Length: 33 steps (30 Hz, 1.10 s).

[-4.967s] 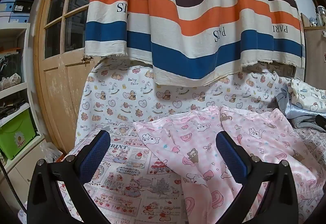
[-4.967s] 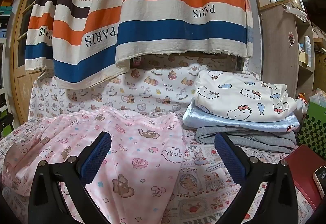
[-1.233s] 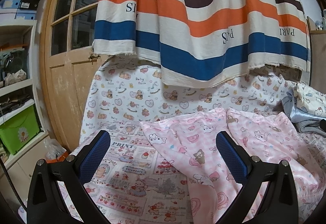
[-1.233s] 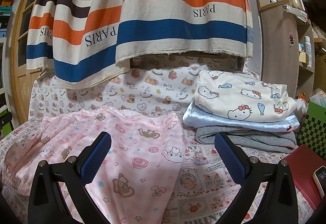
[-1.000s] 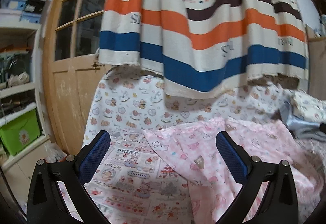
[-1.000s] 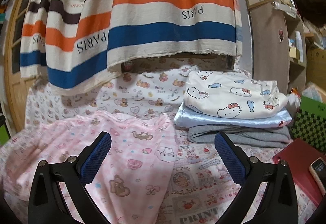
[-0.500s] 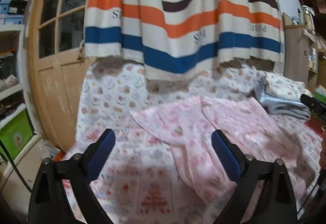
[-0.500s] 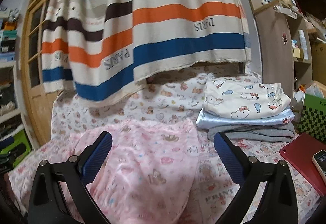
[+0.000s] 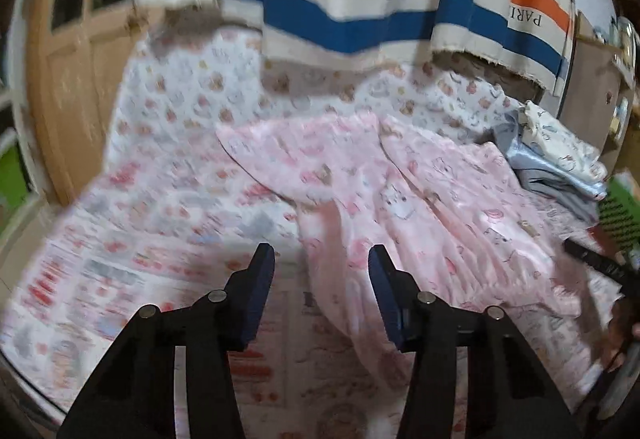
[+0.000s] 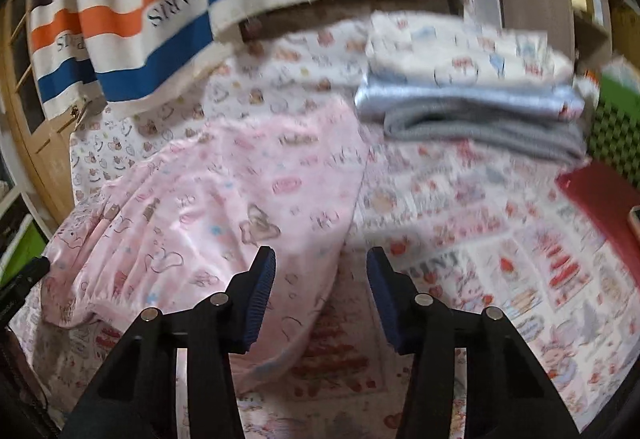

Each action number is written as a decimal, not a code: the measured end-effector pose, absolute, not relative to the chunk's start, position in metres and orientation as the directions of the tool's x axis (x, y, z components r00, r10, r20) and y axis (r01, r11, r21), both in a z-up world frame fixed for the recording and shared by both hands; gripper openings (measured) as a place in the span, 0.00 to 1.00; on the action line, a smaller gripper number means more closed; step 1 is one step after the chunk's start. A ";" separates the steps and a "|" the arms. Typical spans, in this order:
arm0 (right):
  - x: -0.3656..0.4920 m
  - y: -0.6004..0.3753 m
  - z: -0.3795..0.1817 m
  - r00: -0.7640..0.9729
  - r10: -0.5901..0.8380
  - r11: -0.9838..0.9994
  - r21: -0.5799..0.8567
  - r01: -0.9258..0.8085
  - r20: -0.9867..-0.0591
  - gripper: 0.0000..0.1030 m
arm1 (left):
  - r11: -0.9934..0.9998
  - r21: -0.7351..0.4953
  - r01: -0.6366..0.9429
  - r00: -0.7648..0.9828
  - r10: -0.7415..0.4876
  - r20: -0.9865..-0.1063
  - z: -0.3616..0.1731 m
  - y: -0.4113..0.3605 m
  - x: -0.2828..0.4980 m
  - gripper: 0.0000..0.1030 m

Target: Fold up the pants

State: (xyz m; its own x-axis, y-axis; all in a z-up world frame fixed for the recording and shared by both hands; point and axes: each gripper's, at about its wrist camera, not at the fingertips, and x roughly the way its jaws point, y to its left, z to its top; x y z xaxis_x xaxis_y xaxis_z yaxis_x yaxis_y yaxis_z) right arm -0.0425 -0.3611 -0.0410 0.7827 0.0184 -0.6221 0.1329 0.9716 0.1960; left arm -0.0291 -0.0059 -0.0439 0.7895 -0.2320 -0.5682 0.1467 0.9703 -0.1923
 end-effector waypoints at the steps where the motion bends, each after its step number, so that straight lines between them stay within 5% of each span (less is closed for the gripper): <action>1: -0.040 -0.363 -0.044 0.770 0.034 0.969 0.210 0.131 -0.637 0.36 | 0.962 -0.226 0.152 0.768 -0.259 -0.586 -0.048 -0.006 -0.025 0.29; 3: -0.036 -0.366 -0.050 0.758 0.040 0.964 0.225 0.142 -0.651 0.23 | 0.953 -0.263 0.154 0.739 -0.288 -0.609 -0.053 -0.007 -0.021 0.02; 6: -0.035 -0.370 -0.054 0.753 0.064 0.956 0.258 0.143 -0.655 0.02 | 0.955 -0.261 0.144 0.754 -0.277 -0.596 -0.052 -0.007 -0.026 0.02; 13: -0.058 -0.389 -0.028 0.807 0.071 0.935 0.321 0.151 -0.587 0.01 | 0.976 -0.207 0.072 0.830 -0.174 -0.530 -0.026 0.015 -0.052 0.01; 23: -0.060 -0.379 -0.046 0.758 0.033 0.953 0.249 0.171 -0.651 0.01 | 0.975 -0.210 0.066 0.754 -0.187 -0.630 -0.061 0.019 -0.053 0.07; 25: -0.067 -0.380 -0.046 0.768 0.024 0.951 0.251 0.180 -0.641 0.07 | 0.979 -0.191 0.064 0.770 -0.170 -0.615 -0.057 0.019 -0.060 0.28; 26: -0.072 -0.379 -0.042 0.778 0.026 0.951 0.257 0.175 -0.627 0.18 | 0.981 -0.181 0.067 0.784 -0.164 -0.599 -0.054 0.018 -0.065 0.38; 29: -0.088 -0.373 -0.033 0.815 0.076 0.949 0.293 0.118 -0.574 0.57 | 0.985 -0.153 0.084 0.814 -0.156 -0.560 -0.045 0.015 -0.080 0.42; 33: -0.103 -0.347 -0.028 0.813 0.207 0.947 0.319 -0.028 -0.545 0.57 | 0.976 -0.181 0.119 0.810 -0.201 -0.552 -0.043 0.007 -0.090 0.43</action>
State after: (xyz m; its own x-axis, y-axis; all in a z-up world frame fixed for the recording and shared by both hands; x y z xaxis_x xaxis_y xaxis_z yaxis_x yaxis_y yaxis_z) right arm -0.1031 -0.3465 -0.0275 0.8127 0.2073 -0.5445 -0.0280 0.9474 0.3188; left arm -0.0898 0.0071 -0.0432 0.8096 -0.2007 -0.5517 0.1188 0.9763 -0.1808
